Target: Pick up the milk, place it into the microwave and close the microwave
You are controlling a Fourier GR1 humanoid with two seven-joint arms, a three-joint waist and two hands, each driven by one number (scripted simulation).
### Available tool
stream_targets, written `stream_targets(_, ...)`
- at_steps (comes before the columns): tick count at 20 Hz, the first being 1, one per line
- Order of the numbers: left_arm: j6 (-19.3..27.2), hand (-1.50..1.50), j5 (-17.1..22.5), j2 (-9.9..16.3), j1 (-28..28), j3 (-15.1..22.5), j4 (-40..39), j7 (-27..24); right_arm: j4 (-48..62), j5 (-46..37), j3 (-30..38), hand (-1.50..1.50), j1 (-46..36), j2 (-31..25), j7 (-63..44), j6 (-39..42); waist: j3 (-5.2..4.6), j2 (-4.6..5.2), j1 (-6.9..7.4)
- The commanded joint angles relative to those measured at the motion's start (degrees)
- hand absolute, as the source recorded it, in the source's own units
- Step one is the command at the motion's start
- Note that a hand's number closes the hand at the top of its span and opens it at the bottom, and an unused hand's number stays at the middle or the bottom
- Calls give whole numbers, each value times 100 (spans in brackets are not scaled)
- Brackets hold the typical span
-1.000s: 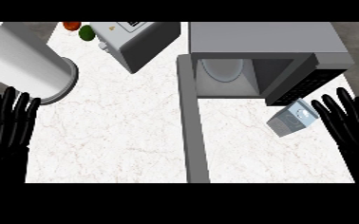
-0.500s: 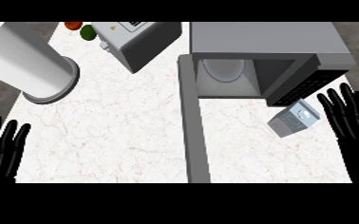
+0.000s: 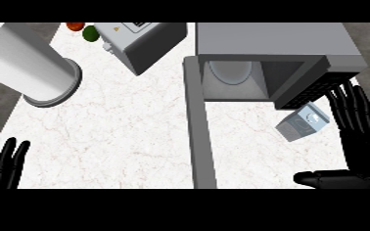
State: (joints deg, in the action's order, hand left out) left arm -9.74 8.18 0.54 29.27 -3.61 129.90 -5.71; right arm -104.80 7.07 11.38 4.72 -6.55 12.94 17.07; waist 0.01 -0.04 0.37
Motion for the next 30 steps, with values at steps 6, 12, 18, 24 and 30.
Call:
stream_targets(6,-54,-150,-171,-53,487,247,105,-438,1826,-417,390,-150,-472,-200,1315,6,2,2,20)
stream_targets(12,-250,-150,192,27,317,-150,-77,-347,2710,-536,771,-150,-764,-601,1689,-91,0,3,2)
stream_targets(18,-128,-150,46,11,684,188,503,-124,4015,-778,870,-150,-1105,-1134,2306,236,4,7,36)
stream_targets(24,-177,-150,14,-51,824,166,372,-457,4771,-983,801,-150,-1286,-1394,2645,399,2,3,37)
stream_targets(30,-206,-150,166,66,507,2,277,-171,5666,-1281,740,-150,-1589,-1355,3153,80,3,12,26)
